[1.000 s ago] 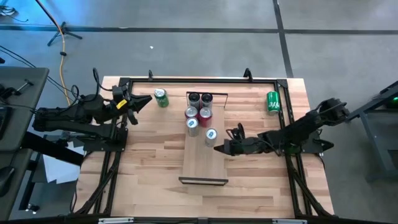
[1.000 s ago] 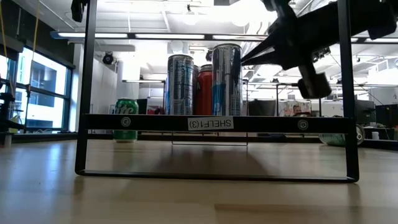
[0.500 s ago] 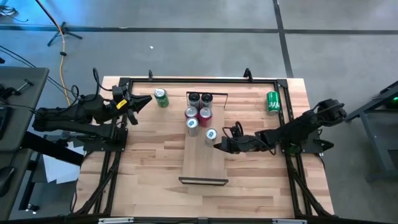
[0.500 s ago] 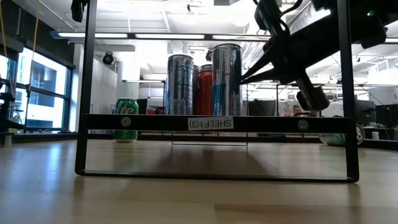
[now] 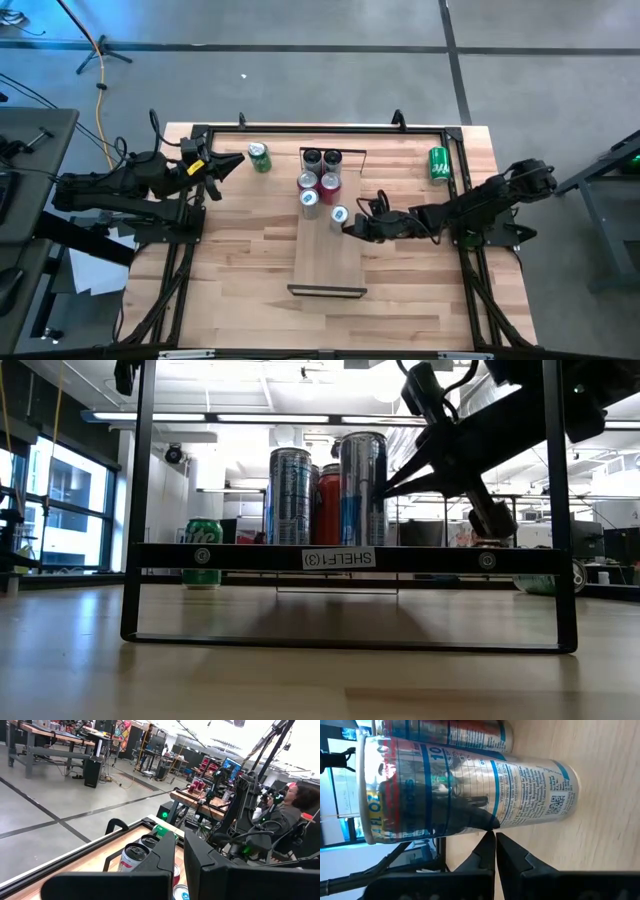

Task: Place canned beverage on shelf
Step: Put the blue soda can, aligned with the other blue soda can on the shelf, then put the left green soda can on the shelf

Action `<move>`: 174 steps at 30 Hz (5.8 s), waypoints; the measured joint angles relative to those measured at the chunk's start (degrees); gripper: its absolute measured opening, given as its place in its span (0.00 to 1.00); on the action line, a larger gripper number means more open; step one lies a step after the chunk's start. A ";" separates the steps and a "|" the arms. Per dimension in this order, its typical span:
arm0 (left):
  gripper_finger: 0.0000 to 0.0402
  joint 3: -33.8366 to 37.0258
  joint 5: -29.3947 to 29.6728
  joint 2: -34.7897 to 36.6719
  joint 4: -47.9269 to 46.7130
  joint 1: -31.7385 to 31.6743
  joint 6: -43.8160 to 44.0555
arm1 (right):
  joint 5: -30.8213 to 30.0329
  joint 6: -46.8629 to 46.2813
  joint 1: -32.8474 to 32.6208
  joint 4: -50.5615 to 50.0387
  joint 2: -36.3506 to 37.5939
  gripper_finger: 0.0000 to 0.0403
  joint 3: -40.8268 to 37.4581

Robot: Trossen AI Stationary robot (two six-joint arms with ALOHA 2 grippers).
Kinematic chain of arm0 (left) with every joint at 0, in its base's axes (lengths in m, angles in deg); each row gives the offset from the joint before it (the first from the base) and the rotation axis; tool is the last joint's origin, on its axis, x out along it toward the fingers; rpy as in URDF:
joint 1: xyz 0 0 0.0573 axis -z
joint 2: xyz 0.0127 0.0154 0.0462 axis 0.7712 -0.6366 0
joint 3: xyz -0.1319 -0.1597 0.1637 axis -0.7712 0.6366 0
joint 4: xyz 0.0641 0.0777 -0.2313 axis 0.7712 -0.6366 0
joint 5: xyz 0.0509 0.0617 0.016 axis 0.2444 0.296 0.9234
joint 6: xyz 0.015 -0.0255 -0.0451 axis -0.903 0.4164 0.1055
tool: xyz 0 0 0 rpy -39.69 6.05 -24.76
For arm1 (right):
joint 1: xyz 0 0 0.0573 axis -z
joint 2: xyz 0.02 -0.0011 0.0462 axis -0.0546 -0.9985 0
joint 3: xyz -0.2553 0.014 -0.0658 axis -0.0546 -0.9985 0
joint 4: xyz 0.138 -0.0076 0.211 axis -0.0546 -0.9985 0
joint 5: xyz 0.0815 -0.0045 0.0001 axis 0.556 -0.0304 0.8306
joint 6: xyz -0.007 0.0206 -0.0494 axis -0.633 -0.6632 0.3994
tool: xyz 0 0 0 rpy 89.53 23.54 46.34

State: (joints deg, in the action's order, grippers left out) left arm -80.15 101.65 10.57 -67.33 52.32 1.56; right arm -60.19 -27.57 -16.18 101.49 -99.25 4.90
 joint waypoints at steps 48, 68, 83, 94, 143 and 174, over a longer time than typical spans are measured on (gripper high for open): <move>0.01 0.00 0.02 0.00 -0.02 0.00 0.86 | 3.40 10.89 6.57 -7.48 0.04 0.00 7.72; 0.01 1.19 -9.70 -18.55 -16.44 2.63 12.25 | 2.11 8.11 7.03 -17.64 0.04 0.00 7.72; 0.01 9.73 -12.17 -35.87 10.34 2.66 12.88 | 1.51 7.90 9.32 -15.97 0.04 0.00 7.72; 0.01 9.72 -13.53 -42.78 17.56 2.66 12.86 | 2.30 7.90 9.32 -13.19 0.04 0.00 7.72; 0.01 9.68 -28.35 -17.02 10.50 -10.44 11.14 | 0.46 25.83 12.25 -37.04 21.46 0.00 7.72; 0.25 2.00 -17.38 -4.41 1.37 -13.62 -1.71 | -8.21 64.07 12.29 -17.44 41.29 0.00 7.72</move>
State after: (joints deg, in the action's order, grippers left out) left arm -78.16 84.27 6.16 -65.96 38.70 -0.15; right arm -68.40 36.50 -3.89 84.04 -57.96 12.62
